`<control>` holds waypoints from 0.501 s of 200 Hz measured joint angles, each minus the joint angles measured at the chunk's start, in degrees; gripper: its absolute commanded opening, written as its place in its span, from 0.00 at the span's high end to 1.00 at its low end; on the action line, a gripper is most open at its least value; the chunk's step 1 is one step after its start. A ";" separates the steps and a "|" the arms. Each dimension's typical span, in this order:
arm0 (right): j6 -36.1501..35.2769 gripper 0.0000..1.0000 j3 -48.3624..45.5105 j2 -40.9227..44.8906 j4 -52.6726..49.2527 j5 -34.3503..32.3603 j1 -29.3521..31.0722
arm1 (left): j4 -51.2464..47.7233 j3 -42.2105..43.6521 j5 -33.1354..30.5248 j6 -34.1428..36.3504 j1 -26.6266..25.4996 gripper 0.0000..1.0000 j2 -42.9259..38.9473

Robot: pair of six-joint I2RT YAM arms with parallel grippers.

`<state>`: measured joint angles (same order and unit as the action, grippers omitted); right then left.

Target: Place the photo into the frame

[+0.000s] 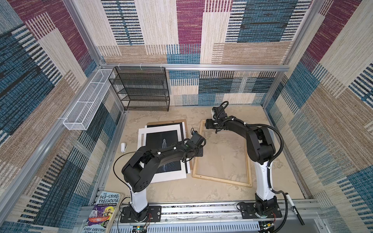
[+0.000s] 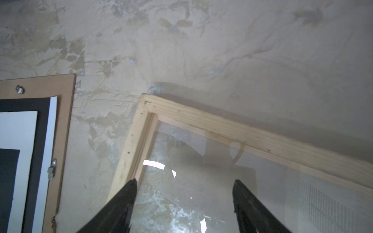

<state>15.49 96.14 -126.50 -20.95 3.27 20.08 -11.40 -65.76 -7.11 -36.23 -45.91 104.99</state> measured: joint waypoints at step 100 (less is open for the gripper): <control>2.10 0.24 4.85 -4.74 -1.60 -6.12 2.80 | -0.02 0.57 0.00 0.24 -0.28 0.84 -0.63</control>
<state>17.58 100.99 -131.24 -22.55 -2.85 22.87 -11.42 -65.19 -7.11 -35.99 -46.19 104.36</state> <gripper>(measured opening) 0.764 0.158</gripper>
